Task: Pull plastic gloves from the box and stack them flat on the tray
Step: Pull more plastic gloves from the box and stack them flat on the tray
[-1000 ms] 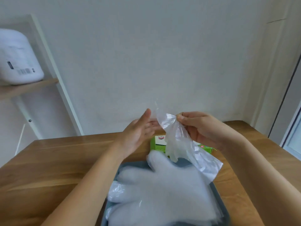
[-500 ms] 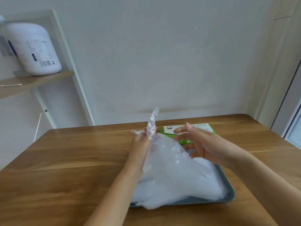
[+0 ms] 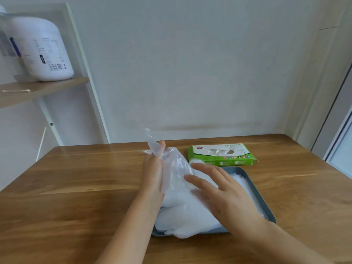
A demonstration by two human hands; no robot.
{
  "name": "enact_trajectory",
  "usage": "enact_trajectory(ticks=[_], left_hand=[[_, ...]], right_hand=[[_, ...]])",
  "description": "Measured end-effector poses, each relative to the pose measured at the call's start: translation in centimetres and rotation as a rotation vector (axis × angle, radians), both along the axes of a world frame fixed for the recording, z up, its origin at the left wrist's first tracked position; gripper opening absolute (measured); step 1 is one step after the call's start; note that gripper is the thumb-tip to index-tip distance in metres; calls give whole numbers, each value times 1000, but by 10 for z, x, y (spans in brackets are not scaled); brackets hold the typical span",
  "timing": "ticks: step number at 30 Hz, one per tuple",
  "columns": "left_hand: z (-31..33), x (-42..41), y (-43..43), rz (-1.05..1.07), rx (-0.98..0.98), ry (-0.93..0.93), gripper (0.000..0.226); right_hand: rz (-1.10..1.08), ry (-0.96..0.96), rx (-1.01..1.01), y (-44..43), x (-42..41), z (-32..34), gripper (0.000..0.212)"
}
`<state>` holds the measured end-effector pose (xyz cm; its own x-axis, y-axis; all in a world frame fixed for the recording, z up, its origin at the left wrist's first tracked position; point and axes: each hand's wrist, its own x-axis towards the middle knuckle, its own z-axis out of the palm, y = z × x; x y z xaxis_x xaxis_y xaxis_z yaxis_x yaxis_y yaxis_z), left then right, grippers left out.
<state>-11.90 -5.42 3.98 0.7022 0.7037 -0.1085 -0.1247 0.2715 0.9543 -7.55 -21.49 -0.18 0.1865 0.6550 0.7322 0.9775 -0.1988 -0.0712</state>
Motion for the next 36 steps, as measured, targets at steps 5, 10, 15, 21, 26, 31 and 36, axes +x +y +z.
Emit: enact_trajectory(ticks=[5,10,15,21,26,31,36], left_hand=[[-8,8,8,37,-61,-54,22],[-15,13,25,108,229,5,21],[-21,10,30,228,473,-36,7],[1,-9,2,-46,611,-372,46],[1,-8,-13,-153,908,-290,52],[6,-9,-11,-283,791,-244,53],[13,-15,5,-389,676,-178,24]], right_hand=[[28,282,240,3,0,25,22],[-154,299,250,-11,19,90,19],[-380,95,-167,-10,28,144,14],[-418,-73,-459,13,5,173,21],[-337,-92,-569,29,-5,173,20],[-252,-14,-524,30,-8,173,19],[-148,403,-396,16,-2,183,15]])
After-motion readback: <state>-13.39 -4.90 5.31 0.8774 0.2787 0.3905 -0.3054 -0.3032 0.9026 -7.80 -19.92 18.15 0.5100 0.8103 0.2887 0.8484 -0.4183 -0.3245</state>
